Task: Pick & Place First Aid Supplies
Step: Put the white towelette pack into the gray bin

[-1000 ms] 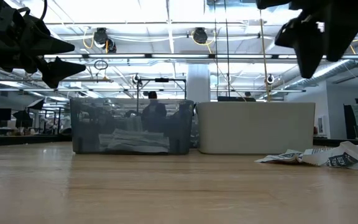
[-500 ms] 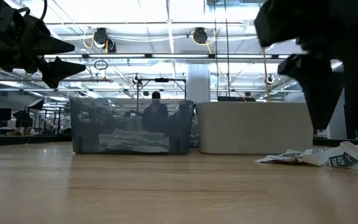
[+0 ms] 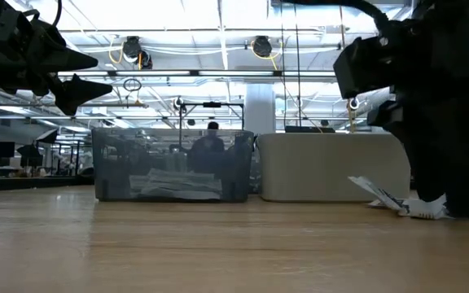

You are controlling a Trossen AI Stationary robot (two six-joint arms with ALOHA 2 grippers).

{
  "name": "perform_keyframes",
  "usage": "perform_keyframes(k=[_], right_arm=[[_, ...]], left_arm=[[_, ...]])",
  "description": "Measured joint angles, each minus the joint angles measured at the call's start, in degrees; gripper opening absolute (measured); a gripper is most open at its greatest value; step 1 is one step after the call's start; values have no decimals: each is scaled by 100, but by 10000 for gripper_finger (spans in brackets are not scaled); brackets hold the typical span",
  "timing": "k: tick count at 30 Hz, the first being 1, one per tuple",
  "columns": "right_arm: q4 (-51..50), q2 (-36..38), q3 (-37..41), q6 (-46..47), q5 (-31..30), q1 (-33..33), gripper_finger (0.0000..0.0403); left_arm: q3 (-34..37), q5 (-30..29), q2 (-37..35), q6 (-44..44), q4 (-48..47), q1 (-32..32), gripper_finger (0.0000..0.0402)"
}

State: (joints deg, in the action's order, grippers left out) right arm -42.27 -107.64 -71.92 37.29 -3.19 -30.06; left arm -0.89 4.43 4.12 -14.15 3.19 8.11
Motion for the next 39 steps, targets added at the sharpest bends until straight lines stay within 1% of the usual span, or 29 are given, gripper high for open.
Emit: perform_keyframes(k=[5, 6, 7, 10, 16, 21, 23, 27, 31, 39], right_arm=[[17, 84, 4, -105, 21, 11, 33], [15, 94, 4, -150, 25, 11, 18], [11, 117, 4, -193, 25, 11, 11], [-139, 224, -72, -154, 27, 30, 14], [-620, 647, -332, -223, 43, 145, 5], [-1116, 1017, -548, -275, 53, 333, 3], [-1316, 1135, -632, -369, 162, 421, 3], [-1435, 1356, -706, -532, 206, 624, 3], [-1449, 1321, -697, -1026, 209, 1007, 2], [-1622, 1336, -699, -1849, 223, 2111, 2]], left_arm=[[-2, 0, 2, 0, -1, 1, 310], [-2, 0, 2, -1, -1, 0, 310], [0, 0, 2, -2, -1, -1, 310], [-2, 0, 1, 0, -1, 1, 310], [0, 0, 2, -2, -1, -1, 310], [0, 0, 0, 0, -1, 1, 310], [-2, 0, 1, 0, 0, 0, 310], [-2, 0, 2, 0, -1, 1, 310], [0, 0, 1, 0, -1, 0, 310], [-2, 0, 2, 0, -1, 1, 310]])
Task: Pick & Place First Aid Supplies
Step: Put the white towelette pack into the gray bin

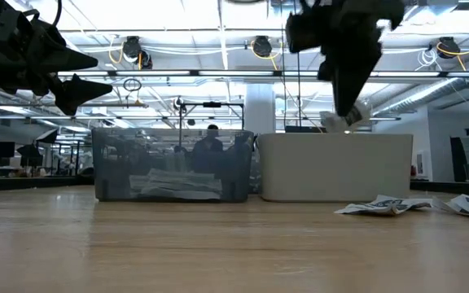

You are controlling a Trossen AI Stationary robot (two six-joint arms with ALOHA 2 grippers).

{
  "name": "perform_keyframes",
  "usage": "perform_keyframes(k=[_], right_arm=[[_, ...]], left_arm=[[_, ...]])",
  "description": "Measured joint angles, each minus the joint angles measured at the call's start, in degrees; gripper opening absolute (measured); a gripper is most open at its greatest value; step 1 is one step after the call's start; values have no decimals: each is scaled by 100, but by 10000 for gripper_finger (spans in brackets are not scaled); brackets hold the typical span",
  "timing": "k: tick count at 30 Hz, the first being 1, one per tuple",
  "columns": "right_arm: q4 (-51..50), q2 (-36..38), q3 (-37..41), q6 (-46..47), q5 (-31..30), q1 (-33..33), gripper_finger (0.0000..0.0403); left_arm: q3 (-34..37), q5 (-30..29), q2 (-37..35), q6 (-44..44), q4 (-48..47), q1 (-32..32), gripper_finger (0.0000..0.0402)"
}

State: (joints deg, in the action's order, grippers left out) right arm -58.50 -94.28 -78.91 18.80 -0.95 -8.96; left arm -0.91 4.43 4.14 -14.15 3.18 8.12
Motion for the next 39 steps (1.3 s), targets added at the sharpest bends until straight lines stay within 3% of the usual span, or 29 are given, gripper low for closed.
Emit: perform_keyframes(k=[7, 23, 29, 34, 39], right_arm=[[-2, 2, 29, -382, 247, 819, 2], [991, -499, 581, -499, 265, 1080, 9], [1046, -501, 581, -451, 668, 1176, 95], [836, -499, 468, -442, 221, 1177, 188], [488, -433, 101, -352, 258, 1153, 232]], left_arm=[[0, 0, 0, 0, 0, -2, 310], [1, 0, 0, 0, 0, 0, 310], [0, 0, 0, 0, 0, 0, 310], [0, 0, 0, 0, 0, -1, 310], [2, 0, 0, 0, 0, 0, 310]])
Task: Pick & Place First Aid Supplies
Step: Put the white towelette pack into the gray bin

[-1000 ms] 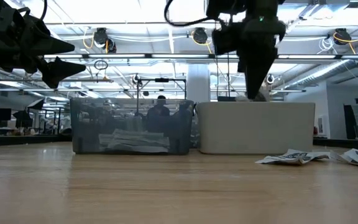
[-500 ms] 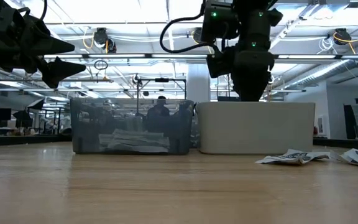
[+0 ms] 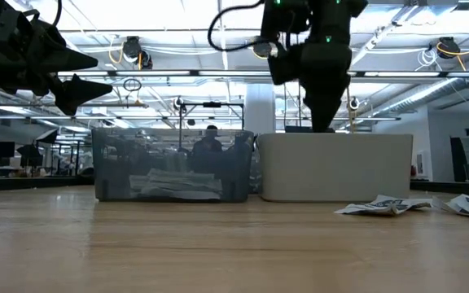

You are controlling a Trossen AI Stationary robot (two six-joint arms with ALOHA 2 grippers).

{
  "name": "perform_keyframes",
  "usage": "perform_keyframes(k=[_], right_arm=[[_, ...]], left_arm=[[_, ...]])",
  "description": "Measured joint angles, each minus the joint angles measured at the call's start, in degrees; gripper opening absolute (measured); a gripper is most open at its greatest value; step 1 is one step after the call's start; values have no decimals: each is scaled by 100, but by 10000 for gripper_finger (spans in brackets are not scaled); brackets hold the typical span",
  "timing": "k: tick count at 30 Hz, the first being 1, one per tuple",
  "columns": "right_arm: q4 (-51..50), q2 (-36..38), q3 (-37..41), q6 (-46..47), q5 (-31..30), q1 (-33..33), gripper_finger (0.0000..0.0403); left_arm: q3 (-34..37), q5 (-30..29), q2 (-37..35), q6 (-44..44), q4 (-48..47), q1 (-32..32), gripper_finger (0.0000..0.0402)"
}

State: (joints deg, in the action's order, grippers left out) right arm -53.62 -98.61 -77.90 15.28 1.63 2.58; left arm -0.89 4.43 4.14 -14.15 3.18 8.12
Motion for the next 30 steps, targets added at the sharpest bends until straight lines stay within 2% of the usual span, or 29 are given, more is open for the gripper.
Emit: perform_keyframes(k=[7, 17, 22, 30], right_arm=[[-384, 54, -405, 200, -1, -404, 232], [-342, 54, -444, 353, -48, -1821, 224], [-341, 54, -444, 367, -288, -2444, 224], [362, -341, -245, 364, -333, -2723, 217]], left_arm=[[0, 0, -2, -2, 0, -1, 310], [-2, 0, -1, 0, 0, 0, 310], [-2, 0, 0, -2, 0, -2, 310], [-2, 0, -1, 0, 0, 0, 310]])
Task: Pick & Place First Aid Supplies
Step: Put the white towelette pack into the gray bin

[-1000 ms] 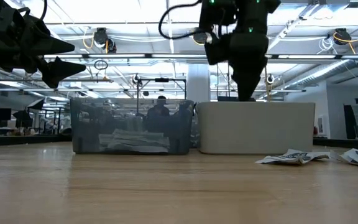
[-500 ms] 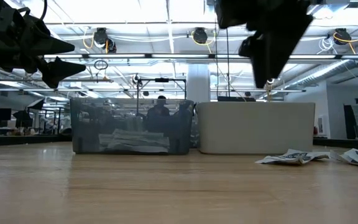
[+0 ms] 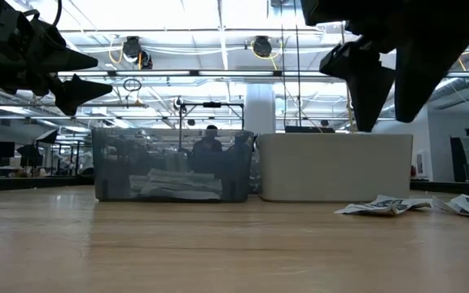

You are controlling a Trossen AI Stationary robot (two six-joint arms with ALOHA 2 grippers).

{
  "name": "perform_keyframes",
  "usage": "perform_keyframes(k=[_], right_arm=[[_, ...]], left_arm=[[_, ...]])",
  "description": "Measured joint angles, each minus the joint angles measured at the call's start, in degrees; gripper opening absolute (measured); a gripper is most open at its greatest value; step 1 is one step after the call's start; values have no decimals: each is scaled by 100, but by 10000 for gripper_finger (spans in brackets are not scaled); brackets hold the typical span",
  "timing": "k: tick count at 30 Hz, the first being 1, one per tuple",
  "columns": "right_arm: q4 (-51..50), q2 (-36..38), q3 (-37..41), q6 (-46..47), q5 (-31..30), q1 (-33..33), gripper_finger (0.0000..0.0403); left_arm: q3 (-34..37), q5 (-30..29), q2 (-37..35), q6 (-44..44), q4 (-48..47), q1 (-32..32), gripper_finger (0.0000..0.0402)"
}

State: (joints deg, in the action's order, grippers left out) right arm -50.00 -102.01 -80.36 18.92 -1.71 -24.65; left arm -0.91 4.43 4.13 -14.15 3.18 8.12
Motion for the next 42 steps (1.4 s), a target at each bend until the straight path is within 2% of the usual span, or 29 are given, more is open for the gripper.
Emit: perform_keyframes(k=[15, 21, 26, 34, 38, 42], right_arm=[[523, -865, 304, -73, 50, -27, 214], [604, -1036, 295, -142, 296, -20, 206], [602, -1041, 295, -144, 293, -17, 155], [551, -894, 304, -113, 192, -24, 14], [439, -631, 292, 278, 187, -21, 7], [-110, -319, 59, 449, 191, -21, 2]], left_arm=[[1, 1, 0, 0, 0, -2, 310], [2, 2, 1, 0, 0, 0, 310], [1, 0, 0, 0, 0, -1, 310], [2, 0, 0, -2, 0, -1, 310], [1, 1, 0, 0, 0, -1, 310], [1, 2, 1, -1, 0, -2, 310]])
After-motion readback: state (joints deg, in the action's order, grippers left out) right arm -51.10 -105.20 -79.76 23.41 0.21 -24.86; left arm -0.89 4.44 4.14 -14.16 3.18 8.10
